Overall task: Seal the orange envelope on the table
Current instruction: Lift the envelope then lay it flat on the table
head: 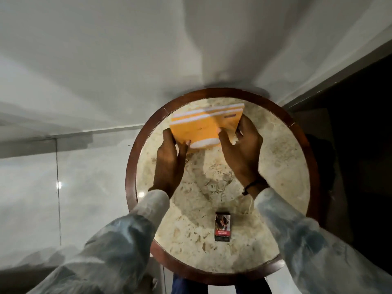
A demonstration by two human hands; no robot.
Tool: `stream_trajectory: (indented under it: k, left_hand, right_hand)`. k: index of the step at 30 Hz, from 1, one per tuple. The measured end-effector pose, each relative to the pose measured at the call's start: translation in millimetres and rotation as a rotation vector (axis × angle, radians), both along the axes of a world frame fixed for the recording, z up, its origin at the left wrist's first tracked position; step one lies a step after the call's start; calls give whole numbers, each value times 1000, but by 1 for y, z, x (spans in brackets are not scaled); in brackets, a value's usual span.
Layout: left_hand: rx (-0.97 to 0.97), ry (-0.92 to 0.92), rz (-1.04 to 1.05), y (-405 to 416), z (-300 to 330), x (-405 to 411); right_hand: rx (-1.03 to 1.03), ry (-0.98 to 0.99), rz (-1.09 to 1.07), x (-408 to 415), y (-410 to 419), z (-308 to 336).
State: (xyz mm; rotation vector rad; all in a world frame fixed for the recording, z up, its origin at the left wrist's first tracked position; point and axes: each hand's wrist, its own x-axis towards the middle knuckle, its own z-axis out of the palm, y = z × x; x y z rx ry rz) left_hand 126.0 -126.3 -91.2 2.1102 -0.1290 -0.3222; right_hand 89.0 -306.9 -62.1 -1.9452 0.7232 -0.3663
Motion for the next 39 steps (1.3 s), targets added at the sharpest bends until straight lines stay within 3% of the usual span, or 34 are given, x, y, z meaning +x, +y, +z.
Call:
stream_trajectory:
  k: [3,7,12,17,20,23,27,33,39]
  left_hand:
    - [-6,121,117,-7,0,-19]
    - [-9,105,77,-7,-5,-20]
    - [119,68,96,-7,-8,-2]
    - [292,261,156,-19,-7,17]
    - [611,105,76,-24,-4,15]
    - [593,-115,-170,-37,1,15]
    - [680,-55,-546,-51,-15,15]
    - [752,-40,-585,-46,-37,11]
    - [751,-43,-590,-46,-41,13]
  right_hand:
    - [-221,-57,40,-24,17,-5]
    - [-153,-3,75,-27,15,-4]
    - [38,371,79,8,0,4]
    - [53,622,112,34,-2,-13]
    - [-22,669,97,27,-6,-13]
    - [-79,643,89,-8,-5,-1]
    - [-103,811,198,-82,15,5]
    - [19,1108,275,-163,65,-7]
    - [-21,949,102,-141,54,-15]
